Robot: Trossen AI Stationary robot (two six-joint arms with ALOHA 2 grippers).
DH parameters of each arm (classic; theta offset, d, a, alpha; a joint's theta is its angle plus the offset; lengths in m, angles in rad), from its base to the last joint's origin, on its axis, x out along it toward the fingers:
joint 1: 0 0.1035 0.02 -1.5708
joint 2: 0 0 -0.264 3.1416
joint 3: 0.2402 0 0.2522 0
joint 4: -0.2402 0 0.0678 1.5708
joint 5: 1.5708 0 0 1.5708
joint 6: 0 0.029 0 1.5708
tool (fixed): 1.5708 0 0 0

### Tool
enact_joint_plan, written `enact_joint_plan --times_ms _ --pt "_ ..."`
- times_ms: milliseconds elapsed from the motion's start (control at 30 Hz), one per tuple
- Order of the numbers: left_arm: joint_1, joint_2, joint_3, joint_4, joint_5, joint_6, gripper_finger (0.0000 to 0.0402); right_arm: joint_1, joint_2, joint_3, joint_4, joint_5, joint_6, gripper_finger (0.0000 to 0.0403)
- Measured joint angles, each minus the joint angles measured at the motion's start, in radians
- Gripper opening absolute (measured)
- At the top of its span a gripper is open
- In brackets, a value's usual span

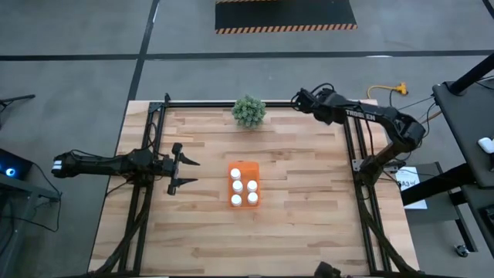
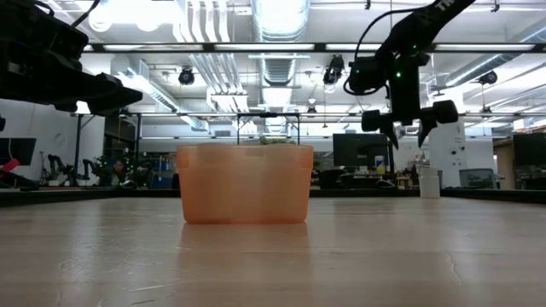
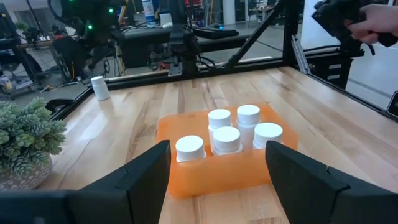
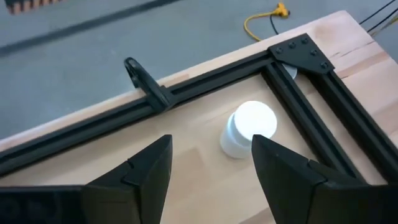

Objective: Pick and place pill bottles into a basket
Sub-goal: Put the white pill bottle into the orange bin

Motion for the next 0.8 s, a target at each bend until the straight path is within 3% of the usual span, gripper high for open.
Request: enact_joint_plan --times_ms 400,667,800 --pt "0.0 0.001 0.0 0.0 0.0 0.0 0.0245 0.09 -0.001 -0.005 -0.11 0.068 0.25 0.021" --pt "0.0 0.001 0.0 0.0 0.0 0.0 0.0245 0.053 -0.001 0.072 -0.266 -0.079 0.045 0.0206" --pt "0.0 0.0 0.0 0.0 0.0 0.0 0.0245 0.018 -0.002 0.144 -0.416 -0.091 0.076 0.0206"
